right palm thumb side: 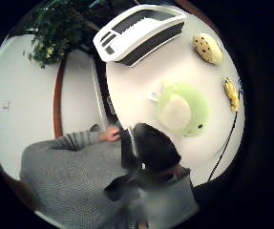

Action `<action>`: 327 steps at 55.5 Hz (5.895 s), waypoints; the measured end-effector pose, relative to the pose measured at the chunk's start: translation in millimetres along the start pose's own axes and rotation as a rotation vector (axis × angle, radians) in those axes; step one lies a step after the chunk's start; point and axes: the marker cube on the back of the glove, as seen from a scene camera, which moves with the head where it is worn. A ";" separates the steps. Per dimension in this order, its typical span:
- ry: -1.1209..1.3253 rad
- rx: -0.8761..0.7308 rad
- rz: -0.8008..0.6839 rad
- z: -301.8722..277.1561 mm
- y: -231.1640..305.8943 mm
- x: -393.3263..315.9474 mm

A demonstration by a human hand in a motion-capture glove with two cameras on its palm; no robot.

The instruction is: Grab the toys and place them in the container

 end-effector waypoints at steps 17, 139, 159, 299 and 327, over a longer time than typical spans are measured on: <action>0.027 -0.268 -0.059 130.0 11.4 -34.2; -0.066 -0.023 0.372 -53.5 -79.8 177.2; -0.067 -0.301 0.479 75.8 -81.4 220.2; -0.077 -0.078 0.303 -51.5 -169.1 132.0; -0.003 -0.358 0.369 106.8 -194.3 113.7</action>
